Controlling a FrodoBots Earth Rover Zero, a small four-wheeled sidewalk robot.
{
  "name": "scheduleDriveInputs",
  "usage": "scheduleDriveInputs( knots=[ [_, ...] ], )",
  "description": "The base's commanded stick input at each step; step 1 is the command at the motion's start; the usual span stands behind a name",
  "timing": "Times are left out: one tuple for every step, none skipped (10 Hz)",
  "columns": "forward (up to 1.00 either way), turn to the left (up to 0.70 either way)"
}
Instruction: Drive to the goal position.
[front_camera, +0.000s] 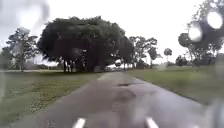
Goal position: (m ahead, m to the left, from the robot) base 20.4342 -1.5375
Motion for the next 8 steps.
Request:
scheduleDriveInputs(
  knots=[
    [0.85,0.0],
    [0.85,0.0],
    [0.85,0.0],
    [0.85,0.0],
    [0.85,0.0],
    [0.85,0.0],
    [0.85,0.0],
    [0.85,0.0]
  ],
)
